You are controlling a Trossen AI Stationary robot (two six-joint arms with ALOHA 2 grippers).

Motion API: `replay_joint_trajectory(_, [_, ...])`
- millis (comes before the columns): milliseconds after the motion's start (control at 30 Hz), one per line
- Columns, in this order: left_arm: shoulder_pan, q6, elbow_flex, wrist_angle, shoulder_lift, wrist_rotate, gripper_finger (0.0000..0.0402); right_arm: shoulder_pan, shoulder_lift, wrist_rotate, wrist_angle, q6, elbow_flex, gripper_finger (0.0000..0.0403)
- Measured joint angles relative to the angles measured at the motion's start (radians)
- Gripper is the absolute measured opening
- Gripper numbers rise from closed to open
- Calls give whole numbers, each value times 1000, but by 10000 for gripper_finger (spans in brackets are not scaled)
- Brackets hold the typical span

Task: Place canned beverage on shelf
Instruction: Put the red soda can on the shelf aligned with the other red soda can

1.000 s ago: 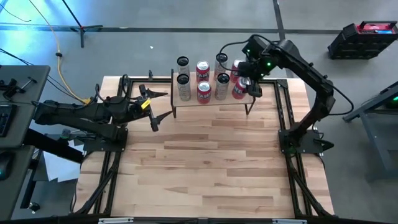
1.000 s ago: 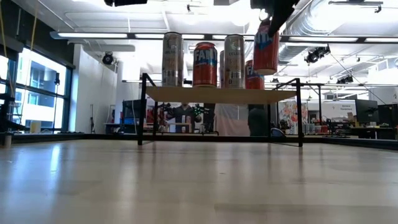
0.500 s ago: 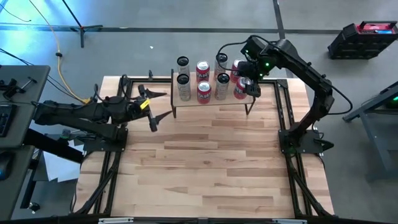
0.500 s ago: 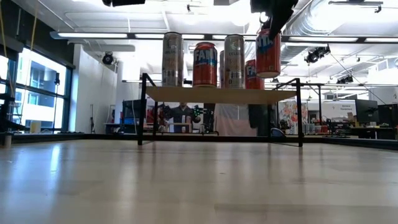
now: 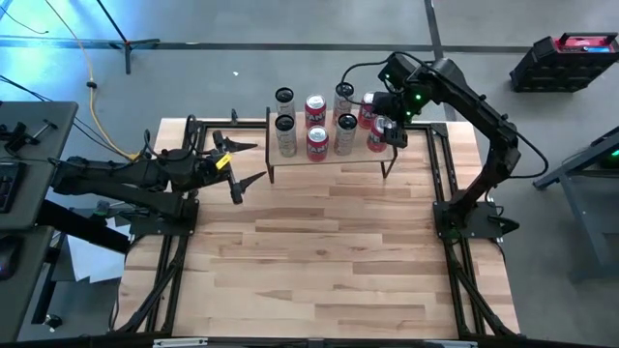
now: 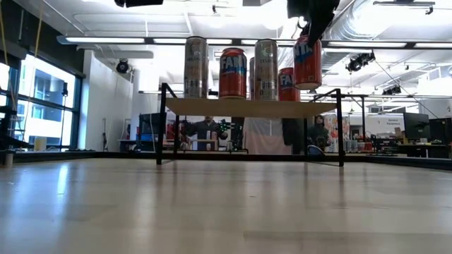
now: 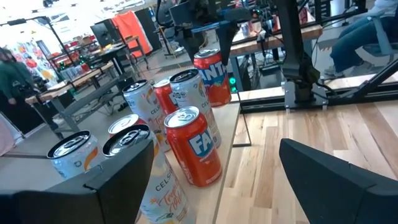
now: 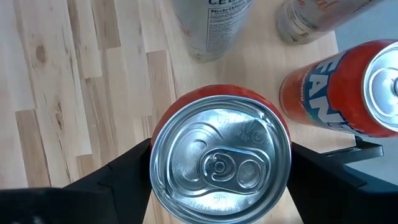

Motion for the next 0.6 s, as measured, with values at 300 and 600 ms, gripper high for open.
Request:
replay_joint_trajectory(300, [0,1,0,0,0,0,340,0,0,-18,12,1,0,296])
replay_joint_trajectory(600, [0,1,0,0,0,0,340,0,43,-33,26,3,0,296])
